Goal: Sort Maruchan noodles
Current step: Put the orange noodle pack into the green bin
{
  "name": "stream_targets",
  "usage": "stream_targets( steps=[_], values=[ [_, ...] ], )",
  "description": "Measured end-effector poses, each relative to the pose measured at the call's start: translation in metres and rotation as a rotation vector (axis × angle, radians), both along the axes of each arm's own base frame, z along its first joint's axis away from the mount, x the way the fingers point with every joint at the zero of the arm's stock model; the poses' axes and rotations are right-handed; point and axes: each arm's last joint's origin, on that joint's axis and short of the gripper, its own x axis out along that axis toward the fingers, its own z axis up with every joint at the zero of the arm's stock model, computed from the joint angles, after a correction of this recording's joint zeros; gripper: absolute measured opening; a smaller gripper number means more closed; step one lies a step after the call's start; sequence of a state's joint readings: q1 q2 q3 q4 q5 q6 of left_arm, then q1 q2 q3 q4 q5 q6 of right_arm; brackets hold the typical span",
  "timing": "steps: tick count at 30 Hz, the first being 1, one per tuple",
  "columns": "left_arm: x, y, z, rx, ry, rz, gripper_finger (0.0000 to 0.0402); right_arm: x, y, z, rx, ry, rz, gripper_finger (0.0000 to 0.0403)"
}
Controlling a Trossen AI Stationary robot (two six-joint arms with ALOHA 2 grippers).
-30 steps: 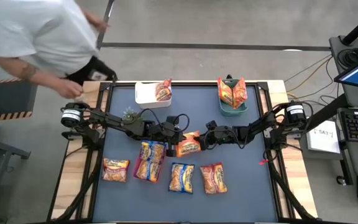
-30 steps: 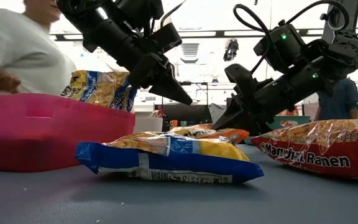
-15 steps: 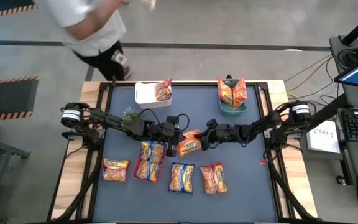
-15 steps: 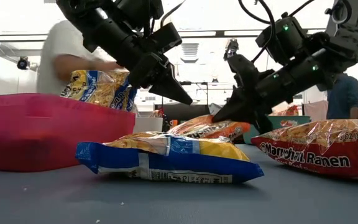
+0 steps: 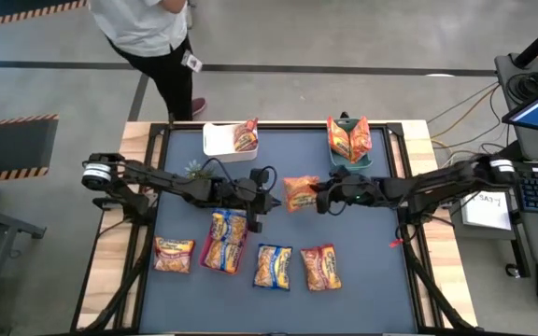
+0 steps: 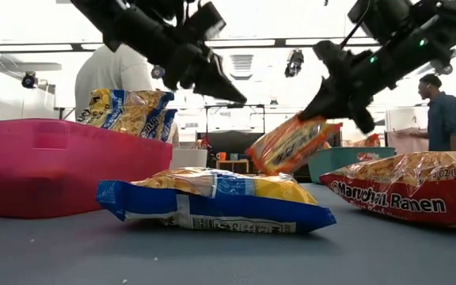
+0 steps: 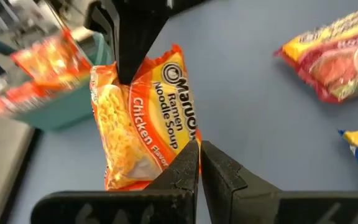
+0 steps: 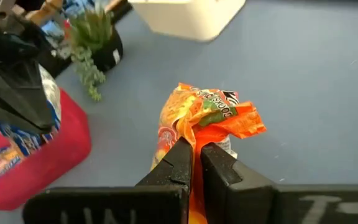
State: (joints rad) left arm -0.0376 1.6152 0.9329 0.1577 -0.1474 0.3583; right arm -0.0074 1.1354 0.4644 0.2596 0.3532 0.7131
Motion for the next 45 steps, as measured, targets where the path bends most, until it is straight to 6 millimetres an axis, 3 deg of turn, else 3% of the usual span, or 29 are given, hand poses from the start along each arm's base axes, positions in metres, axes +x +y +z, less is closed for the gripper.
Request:
stream_targets(
  steps=[8,16,24,32,38,45],
  values=[
    [-0.020,0.001,0.040,0.058,-0.119,-0.031,0.0000,-0.020,-0.002,0.037,-0.120,-0.132,-0.041,0.0008],
    [-0.052,0.002,0.072,0.055,-0.238,-0.029,0.0000,-0.037,-0.008,0.077,-0.379,-0.176,-0.211,0.0008],
    [-0.081,0.003,0.081,0.040,-0.299,-0.010,0.0000,-0.038,-0.028,0.137,-0.574,0.094,-0.434,0.0008],
    [-0.098,0.007,0.080,0.080,-0.315,0.095,0.0000,-0.047,-0.079,0.192,-0.417,0.400,-0.598,0.0008],
    [-0.100,0.008,0.075,0.109,-0.294,0.097,0.0000,-0.039,-0.136,0.193,-0.220,0.532,-0.537,0.0008],
    [-0.102,0.008,0.070,0.113,-0.252,0.095,0.0000,-0.032,-0.187,0.158,-0.041,0.628,-0.467,0.0008]
  ],
)
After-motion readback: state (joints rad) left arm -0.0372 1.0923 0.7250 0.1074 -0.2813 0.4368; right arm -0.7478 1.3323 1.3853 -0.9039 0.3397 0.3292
